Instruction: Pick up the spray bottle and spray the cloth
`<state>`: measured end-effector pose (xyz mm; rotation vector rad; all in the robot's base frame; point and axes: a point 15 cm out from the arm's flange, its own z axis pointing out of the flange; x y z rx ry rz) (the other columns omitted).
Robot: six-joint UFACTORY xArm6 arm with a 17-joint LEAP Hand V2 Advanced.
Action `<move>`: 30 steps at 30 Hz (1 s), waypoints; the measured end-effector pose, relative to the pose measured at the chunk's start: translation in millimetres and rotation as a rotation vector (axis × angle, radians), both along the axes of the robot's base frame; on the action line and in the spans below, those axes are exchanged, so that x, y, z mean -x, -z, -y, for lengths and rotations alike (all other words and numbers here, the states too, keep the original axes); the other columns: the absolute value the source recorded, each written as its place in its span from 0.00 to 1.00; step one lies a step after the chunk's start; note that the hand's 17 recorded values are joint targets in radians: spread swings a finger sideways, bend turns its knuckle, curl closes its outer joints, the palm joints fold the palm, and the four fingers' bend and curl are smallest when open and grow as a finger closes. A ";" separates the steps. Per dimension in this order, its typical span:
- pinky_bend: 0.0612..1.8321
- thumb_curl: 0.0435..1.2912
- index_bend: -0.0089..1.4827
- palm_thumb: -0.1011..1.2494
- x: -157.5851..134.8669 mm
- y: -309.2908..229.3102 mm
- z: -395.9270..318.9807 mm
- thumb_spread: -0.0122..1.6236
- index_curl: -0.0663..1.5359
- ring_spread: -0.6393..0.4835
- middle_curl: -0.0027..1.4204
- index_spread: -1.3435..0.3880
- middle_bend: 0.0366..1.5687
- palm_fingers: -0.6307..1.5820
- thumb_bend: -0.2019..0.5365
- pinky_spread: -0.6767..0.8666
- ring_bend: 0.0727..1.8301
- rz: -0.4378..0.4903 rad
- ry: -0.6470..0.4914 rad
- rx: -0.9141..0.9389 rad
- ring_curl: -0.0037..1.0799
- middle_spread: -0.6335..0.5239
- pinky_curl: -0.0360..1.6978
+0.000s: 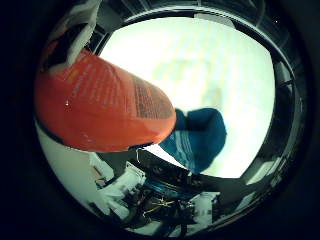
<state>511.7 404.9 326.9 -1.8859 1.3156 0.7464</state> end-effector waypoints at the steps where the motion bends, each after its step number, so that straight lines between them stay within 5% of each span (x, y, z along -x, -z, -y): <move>1: 0.53 0.69 0.72 0.85 -0.6 8.0 -6.0 0.45 0.58 0.42 0.44 0.64 0.88 0.81 0.25 0.31 0.80 -0.011 0.000 -0.025 0.60 0.48 0.85; 13: 0.53 0.69 0.71 0.85 14.3 119.6 -77.1 0.45 0.58 0.42 0.44 0.64 0.88 0.81 0.25 0.31 0.80 -0.071 -0.045 -0.152 0.59 0.48 0.85; 30: 0.53 0.69 0.71 0.85 7.2 179.4 -88.4 0.45 0.59 0.42 0.44 0.64 0.88 0.81 0.24 0.33 0.80 -0.077 -0.083 -0.130 0.59 0.48 0.85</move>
